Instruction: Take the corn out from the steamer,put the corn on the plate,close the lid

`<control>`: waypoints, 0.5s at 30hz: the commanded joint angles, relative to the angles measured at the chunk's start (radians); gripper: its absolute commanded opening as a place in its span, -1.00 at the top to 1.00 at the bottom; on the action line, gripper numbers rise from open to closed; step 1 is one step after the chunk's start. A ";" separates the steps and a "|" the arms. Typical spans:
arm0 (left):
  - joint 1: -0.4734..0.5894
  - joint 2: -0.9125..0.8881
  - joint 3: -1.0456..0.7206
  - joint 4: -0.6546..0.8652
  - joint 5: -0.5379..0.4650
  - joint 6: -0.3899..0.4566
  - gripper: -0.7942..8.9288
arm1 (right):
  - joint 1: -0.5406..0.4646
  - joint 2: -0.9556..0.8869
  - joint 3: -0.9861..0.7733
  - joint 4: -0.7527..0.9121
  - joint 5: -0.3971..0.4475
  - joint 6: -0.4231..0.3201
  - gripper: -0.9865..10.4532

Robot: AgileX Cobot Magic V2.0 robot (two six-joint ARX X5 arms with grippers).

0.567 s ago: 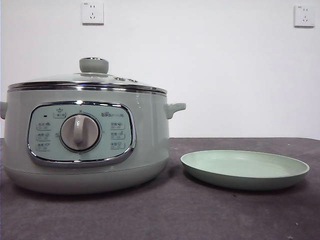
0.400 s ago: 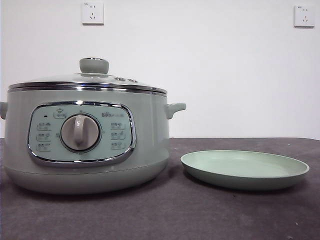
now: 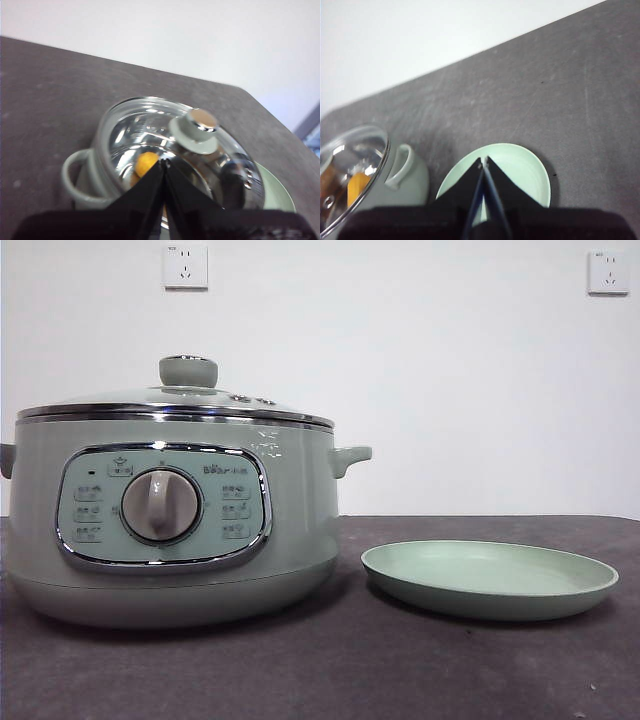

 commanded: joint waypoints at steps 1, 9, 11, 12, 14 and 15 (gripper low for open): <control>0.003 0.093 0.091 -0.041 0.047 0.106 0.85 | 0.000 0.098 0.103 -0.066 -0.044 -0.118 0.83; 0.002 0.329 0.319 -0.228 0.199 0.227 0.84 | 0.000 0.340 0.316 -0.279 -0.307 -0.288 0.83; 0.001 0.381 0.363 -0.272 0.227 0.256 0.83 | 0.000 0.386 0.342 -0.312 -0.371 -0.326 0.82; 0.001 0.401 0.378 -0.284 0.230 0.261 0.83 | 0.000 0.401 0.347 -0.318 -0.388 -0.338 0.78; 0.001 0.439 0.403 -0.293 0.227 0.262 0.62 | 0.000 0.428 0.350 -0.316 -0.396 -0.345 0.51; 0.001 0.451 0.409 -0.291 0.227 0.262 0.38 | 0.000 0.439 0.350 -0.316 -0.390 -0.344 0.34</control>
